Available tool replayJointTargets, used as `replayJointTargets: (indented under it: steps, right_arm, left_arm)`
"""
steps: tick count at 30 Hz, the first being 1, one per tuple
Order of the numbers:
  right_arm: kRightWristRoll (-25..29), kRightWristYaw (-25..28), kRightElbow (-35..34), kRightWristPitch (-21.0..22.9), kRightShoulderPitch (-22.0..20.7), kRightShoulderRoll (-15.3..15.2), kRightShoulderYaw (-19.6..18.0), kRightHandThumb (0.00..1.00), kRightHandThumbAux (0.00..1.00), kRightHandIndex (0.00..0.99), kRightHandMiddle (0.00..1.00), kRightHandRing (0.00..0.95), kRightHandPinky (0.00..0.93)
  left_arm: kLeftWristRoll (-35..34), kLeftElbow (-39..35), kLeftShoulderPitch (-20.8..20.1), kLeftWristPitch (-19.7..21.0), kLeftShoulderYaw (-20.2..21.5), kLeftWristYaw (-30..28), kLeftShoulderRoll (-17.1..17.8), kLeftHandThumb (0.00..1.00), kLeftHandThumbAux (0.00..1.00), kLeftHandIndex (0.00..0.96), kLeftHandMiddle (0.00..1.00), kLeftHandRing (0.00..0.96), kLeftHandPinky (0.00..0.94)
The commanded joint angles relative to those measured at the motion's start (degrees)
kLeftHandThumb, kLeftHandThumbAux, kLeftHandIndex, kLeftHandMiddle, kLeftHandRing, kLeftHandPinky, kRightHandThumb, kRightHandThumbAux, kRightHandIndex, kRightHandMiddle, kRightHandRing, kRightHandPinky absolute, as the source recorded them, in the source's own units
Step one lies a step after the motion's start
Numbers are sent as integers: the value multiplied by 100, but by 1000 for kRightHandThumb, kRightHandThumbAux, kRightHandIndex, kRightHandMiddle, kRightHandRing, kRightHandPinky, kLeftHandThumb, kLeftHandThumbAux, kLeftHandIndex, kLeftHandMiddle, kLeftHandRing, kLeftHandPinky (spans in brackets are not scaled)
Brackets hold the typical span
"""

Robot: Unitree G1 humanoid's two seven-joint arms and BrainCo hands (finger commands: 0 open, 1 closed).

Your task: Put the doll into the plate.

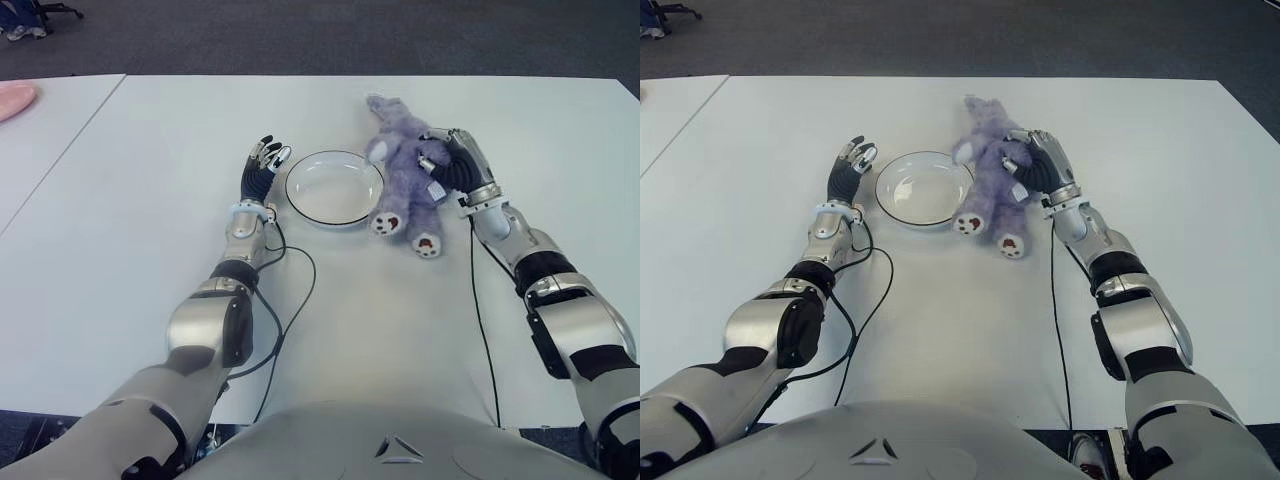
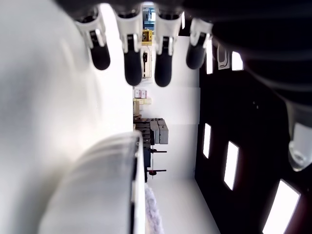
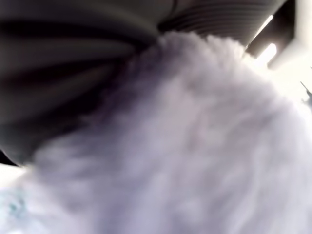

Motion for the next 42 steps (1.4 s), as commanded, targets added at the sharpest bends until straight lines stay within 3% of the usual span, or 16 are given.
replayJointTargets:
  steps: [1,12,30,42]
  right_arm:
    - [-217,-298,-420,151,-267,-276,-201,696,725,437,890,883,869]
    - [-391,-738,-751,360,-730,-323,-420,695,725,437,888,879,866]
    - [-607,-1020,-958,504,-812,-291,-450,693,724,437,885,879,865]
    - [-603,-898,-989,403,-942,-163,-398,699,723,438,884,880,872]
  left_arm:
    - [-11,721,1100,594,-8,-133,-297,0,489,139,195,171,129]
    - [-8,721,1086,567,-6,-112,-305,0,491,144,197,172,128]
    - [-66,729,1041,662,53,-144,-346,0,492,141,197,171,125]
    - [-57,739,1026,704,61,-81,-357,0,470,126,189,168,127]
